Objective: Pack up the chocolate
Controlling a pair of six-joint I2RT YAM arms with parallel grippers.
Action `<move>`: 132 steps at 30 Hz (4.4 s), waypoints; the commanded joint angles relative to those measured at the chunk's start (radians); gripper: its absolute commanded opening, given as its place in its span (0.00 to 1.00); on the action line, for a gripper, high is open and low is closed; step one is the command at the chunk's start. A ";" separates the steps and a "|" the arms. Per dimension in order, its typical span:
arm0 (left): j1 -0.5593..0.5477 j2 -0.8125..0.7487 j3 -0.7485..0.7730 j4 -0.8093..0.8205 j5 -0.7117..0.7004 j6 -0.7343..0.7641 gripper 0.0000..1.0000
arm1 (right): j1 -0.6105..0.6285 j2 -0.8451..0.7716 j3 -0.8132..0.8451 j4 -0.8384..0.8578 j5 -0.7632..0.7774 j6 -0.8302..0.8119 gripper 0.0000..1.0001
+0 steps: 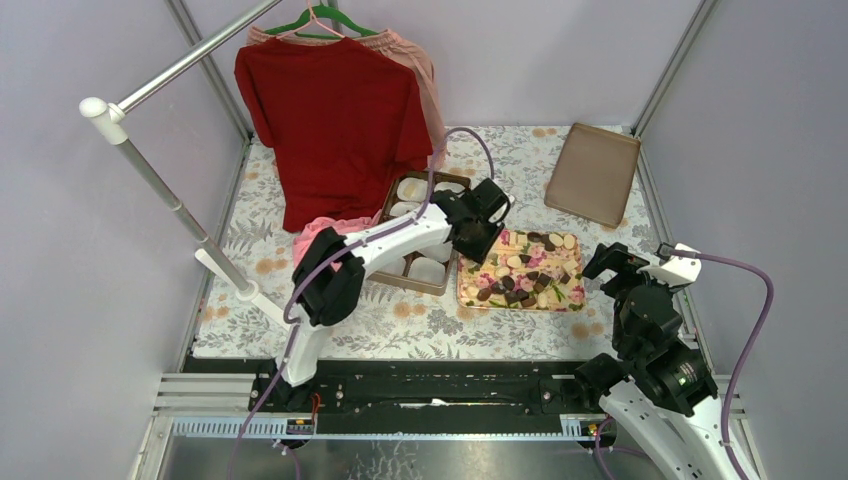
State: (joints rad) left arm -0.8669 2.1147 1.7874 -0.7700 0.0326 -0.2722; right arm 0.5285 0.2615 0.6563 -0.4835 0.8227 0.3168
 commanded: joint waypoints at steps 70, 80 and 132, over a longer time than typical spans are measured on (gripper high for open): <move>0.242 -0.127 -0.003 0.017 -0.037 -0.002 0.48 | 0.004 -0.015 -0.004 0.041 0.015 -0.016 1.00; 0.124 -0.251 -0.119 -0.004 0.013 0.001 0.48 | 0.004 -0.033 -0.006 0.041 0.013 -0.015 1.00; -0.147 -0.109 -0.175 -0.044 0.026 0.044 0.46 | 0.004 -0.022 -0.012 0.054 0.009 -0.025 1.00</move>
State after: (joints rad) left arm -1.0138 1.9900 1.5764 -0.8093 0.0525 -0.2497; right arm 0.5285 0.2317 0.6434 -0.4797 0.8207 0.3065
